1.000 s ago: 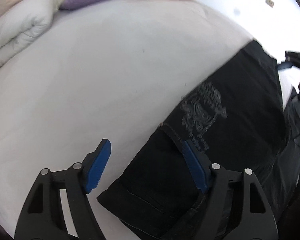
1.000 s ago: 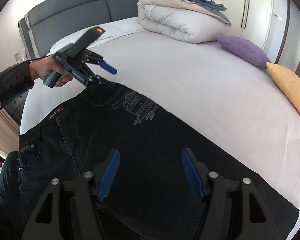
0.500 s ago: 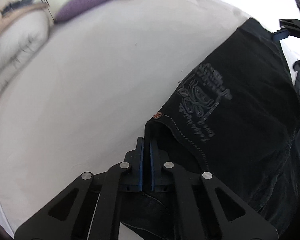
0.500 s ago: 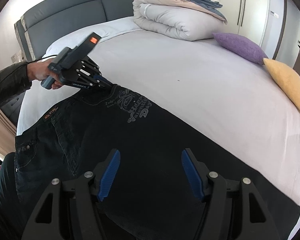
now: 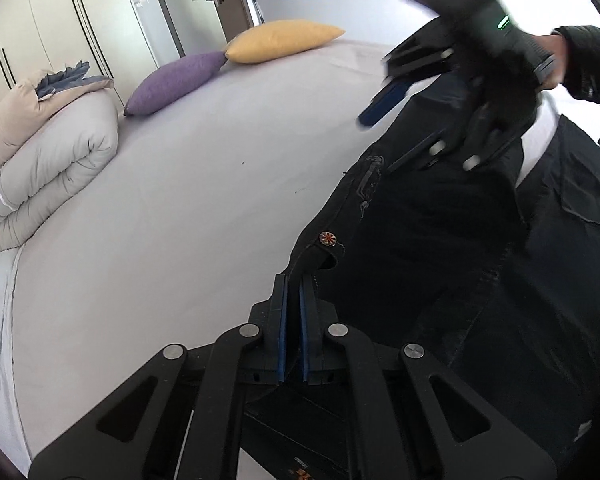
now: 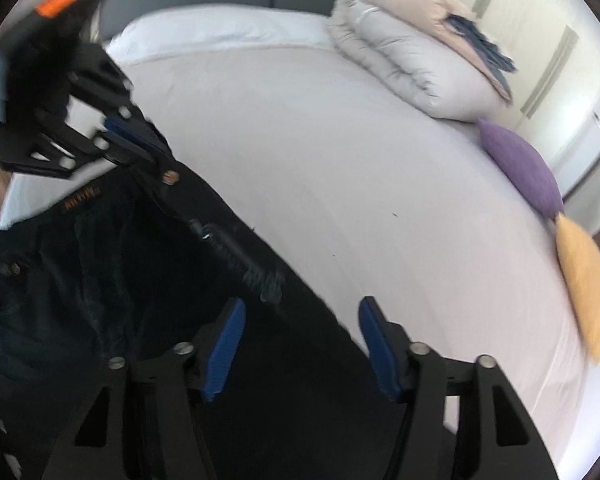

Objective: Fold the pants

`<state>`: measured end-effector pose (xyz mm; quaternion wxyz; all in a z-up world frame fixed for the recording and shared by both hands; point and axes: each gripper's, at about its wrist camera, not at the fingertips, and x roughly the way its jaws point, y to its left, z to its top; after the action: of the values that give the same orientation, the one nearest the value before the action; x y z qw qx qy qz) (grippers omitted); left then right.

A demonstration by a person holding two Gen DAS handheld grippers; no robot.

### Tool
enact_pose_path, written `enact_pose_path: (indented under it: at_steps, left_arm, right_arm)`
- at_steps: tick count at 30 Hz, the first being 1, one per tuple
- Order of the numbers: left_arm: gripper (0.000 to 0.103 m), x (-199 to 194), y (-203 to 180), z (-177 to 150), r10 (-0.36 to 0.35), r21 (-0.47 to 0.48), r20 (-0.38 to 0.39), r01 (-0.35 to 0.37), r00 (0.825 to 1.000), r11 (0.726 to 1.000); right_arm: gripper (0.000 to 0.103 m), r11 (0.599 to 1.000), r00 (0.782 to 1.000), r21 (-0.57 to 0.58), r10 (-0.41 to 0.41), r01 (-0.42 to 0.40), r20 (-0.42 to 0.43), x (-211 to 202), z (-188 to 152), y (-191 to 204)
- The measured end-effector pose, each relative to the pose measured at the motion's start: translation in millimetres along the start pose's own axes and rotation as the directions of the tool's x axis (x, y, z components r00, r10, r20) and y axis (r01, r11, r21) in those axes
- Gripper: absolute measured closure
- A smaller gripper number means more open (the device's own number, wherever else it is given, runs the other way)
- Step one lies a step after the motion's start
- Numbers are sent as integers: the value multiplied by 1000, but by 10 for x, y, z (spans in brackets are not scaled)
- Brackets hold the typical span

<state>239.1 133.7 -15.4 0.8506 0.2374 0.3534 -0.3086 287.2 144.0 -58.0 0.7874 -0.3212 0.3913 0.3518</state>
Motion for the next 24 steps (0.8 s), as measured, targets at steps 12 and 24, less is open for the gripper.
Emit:
enact_pose_path:
  at_steps: [12, 24]
  left_arm:
    - [99, -173, -19, -190, 8, -54, 36, -6, 999, 999]
    - [99, -462, -161, -553, 6, -148, 36, 0, 999, 989]
  right_arm:
    - [95, 999, 995, -10, 43, -44, -93, 113, 13, 78]
    - [97, 947, 962, 167, 267, -273, 58, -71, 81, 581]
